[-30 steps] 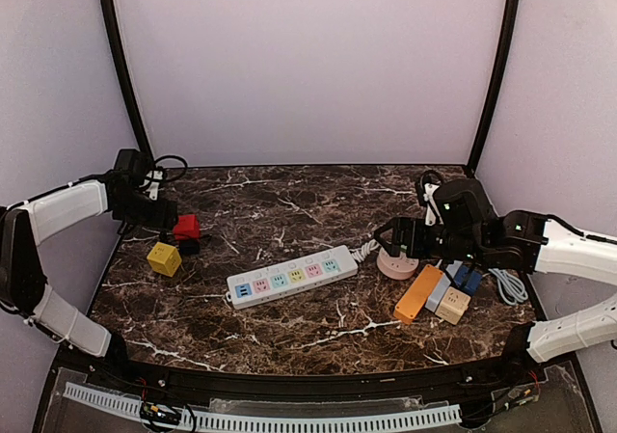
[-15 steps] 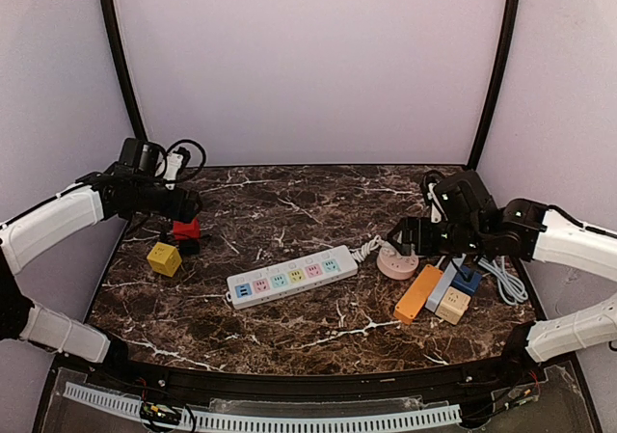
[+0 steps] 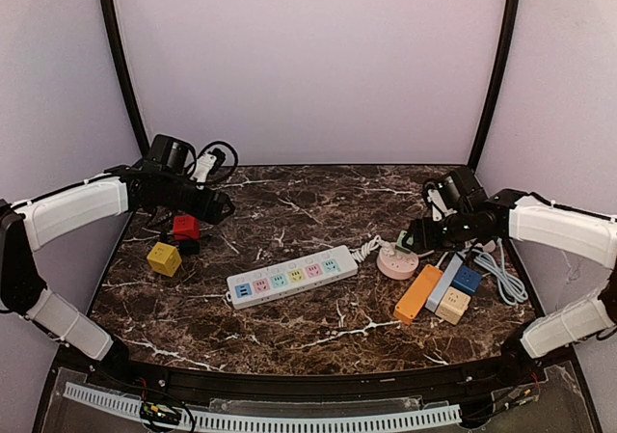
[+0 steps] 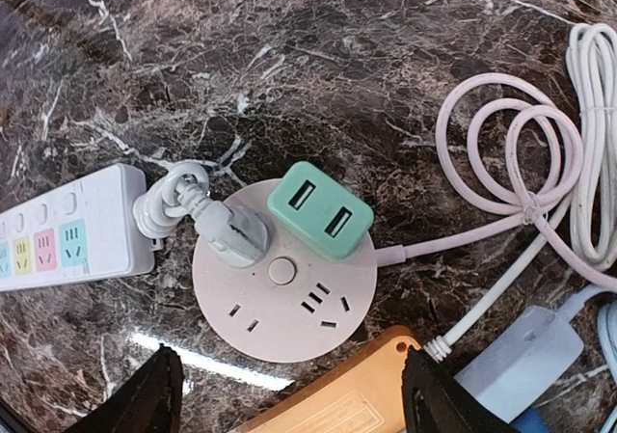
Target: Pull the plug off the socket
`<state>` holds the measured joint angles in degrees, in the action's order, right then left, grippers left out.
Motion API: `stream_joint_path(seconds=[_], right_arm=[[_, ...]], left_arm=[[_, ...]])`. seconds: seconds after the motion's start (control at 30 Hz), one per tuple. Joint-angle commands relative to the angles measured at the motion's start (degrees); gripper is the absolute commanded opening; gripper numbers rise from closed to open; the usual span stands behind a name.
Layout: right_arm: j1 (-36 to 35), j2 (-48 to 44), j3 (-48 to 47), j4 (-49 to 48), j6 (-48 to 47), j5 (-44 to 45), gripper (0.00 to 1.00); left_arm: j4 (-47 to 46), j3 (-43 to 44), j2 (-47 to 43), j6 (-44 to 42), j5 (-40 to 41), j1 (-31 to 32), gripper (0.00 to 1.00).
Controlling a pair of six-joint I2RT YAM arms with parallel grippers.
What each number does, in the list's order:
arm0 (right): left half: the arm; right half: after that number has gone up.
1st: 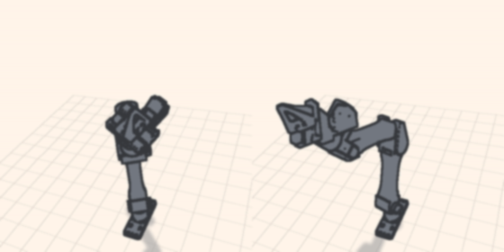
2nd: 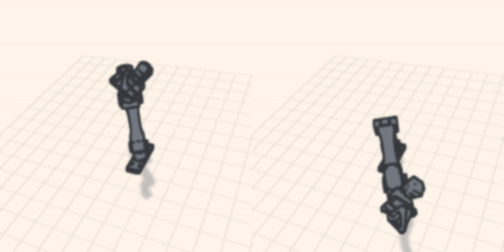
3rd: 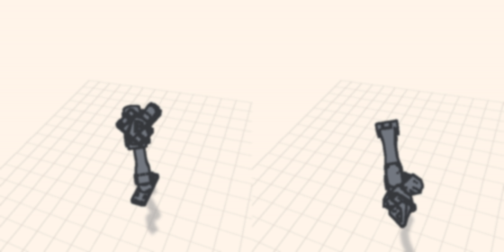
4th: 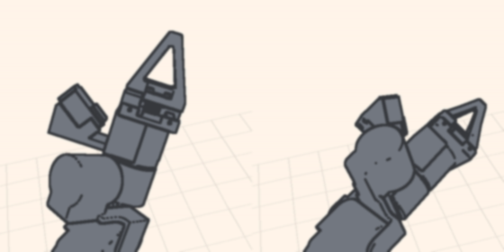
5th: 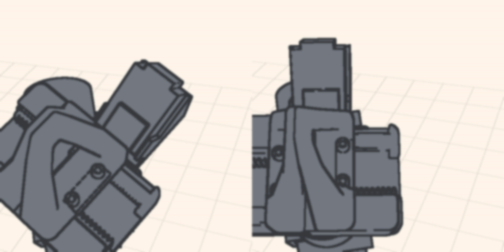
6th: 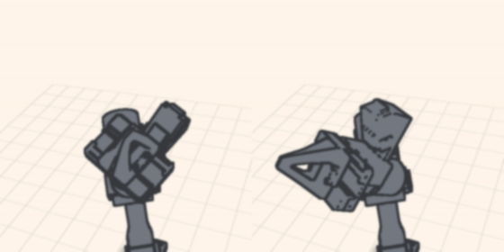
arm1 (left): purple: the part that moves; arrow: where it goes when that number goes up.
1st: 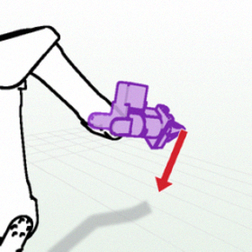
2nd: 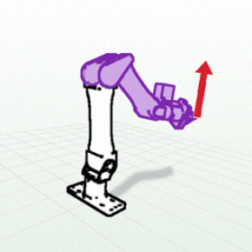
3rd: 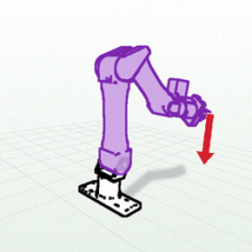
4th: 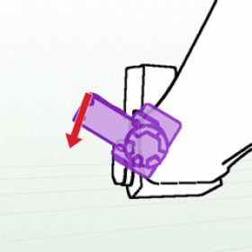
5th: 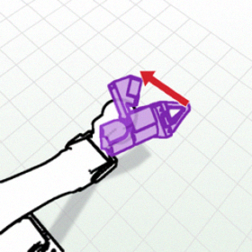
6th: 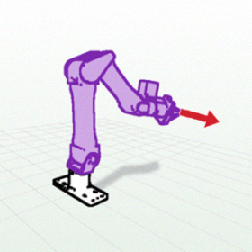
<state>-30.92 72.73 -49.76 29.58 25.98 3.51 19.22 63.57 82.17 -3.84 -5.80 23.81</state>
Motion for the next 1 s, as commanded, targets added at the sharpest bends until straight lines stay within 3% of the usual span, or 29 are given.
stream_joint_path(seconds=[0.0, 0.57, 0.97], right_arm=[[2.2, 5.6, -3.3, -3.1, -6.5, -3.3, 0.68], [5.6, 19.1, -9.4, -6.4, -16.1, -9.1, 0.55], [0.6, 16.5, -6.4, -6.8, -11.3, -10.8, 0.38]], left_arm=[[-0.6, -2.8, -2.8, -0.9, -1.4, 0.2, 0.88], [-0.4, -2.5, -1.0, -0.7, -2.0, 0.2, 0.88], [-0.4, -2.3, -0.7, -0.5, -2.5, 0.2, 0.88]])
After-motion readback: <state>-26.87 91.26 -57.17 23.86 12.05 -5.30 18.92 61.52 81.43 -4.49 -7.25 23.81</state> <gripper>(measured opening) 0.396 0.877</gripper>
